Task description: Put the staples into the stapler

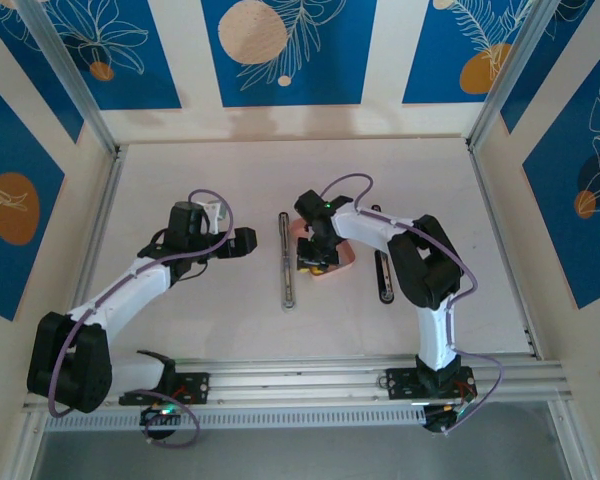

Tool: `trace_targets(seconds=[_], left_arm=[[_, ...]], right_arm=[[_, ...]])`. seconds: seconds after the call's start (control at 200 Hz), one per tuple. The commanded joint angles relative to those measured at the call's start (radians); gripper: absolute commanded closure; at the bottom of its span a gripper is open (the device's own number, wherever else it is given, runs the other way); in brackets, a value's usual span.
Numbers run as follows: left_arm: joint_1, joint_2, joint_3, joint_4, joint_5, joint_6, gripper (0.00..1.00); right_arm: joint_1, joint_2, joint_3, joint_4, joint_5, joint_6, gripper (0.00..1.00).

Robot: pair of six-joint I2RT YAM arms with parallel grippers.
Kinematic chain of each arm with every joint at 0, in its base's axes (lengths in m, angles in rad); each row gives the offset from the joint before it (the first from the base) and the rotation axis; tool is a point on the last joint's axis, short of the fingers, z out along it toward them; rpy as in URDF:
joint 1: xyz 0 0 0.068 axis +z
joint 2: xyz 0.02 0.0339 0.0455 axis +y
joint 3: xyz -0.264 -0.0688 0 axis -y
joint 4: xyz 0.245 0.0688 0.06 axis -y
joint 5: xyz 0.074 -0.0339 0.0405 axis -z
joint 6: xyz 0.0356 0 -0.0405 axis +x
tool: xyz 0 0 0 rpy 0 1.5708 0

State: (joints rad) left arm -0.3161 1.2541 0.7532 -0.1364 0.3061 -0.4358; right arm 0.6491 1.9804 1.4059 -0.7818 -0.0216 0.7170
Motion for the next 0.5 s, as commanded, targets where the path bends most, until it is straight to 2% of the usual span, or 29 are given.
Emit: trace_targets(seconds=[0.0,0.2,0.495], left_arm=[[0.012,0.006,-0.012,0.017,0.001,0.021,0.01],[0.011,0.002,-0.013,0.025,0.003,0.014,0.01],[0.012,0.002,-0.015,0.031,0.008,0.009,0.01]], right_arm=[[-0.007,-0.027,-0.034,0.006,0.004,0.051,0.78],[-0.012,-0.059,-0.066,0.038,0.015,0.083,0.83],[-0.008,-0.078,-0.085,0.04,0.018,0.067,0.83]])
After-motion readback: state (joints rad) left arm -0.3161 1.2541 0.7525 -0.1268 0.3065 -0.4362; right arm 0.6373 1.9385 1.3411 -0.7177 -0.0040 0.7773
